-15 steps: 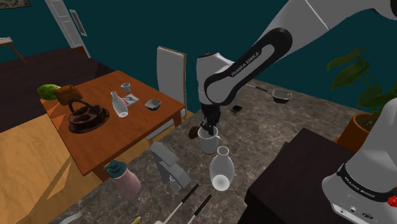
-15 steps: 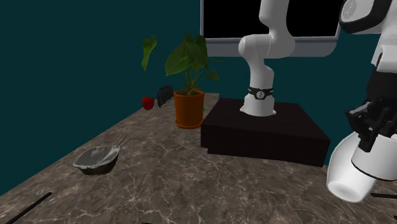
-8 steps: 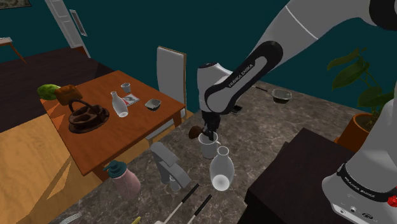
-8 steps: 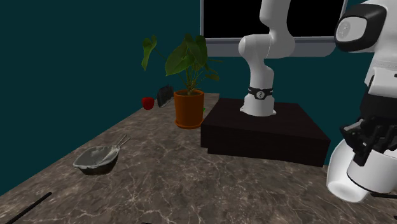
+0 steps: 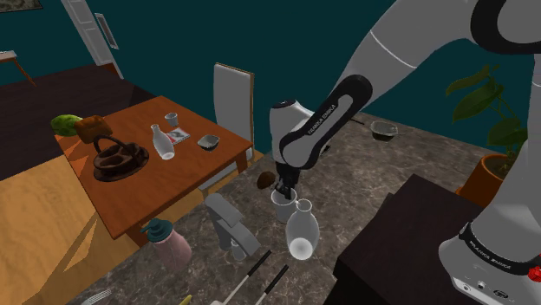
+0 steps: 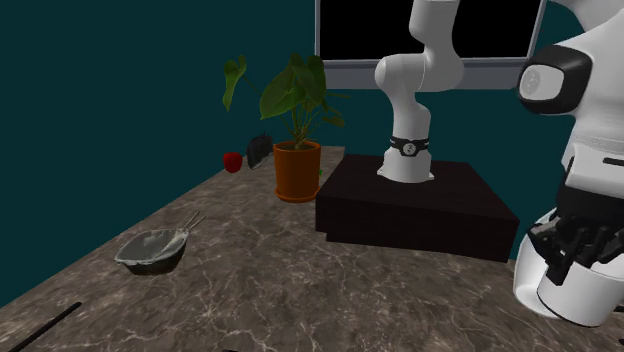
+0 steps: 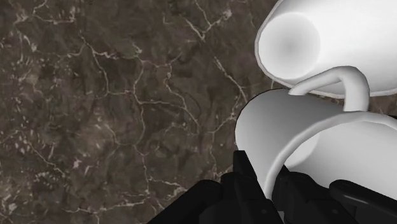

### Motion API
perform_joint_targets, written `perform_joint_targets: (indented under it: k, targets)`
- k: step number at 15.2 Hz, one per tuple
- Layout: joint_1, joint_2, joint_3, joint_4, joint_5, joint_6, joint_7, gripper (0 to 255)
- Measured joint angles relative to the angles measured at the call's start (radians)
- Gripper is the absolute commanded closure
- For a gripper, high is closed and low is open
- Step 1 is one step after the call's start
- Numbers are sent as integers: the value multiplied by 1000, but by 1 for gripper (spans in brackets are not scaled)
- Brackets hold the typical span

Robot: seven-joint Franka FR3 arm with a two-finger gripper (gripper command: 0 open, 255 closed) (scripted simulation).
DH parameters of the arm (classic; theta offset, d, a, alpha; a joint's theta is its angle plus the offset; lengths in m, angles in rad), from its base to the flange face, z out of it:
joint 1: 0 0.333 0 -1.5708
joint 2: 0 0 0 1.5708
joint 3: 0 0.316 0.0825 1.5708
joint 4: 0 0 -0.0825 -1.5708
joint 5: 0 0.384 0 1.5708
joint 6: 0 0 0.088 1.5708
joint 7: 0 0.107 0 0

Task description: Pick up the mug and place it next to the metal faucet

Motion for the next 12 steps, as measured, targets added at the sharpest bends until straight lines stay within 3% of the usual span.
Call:
perform_joint_targets:
  k: [12]
  targets:
    - [11, 149, -14, 36, -15, 117, 3, 255]
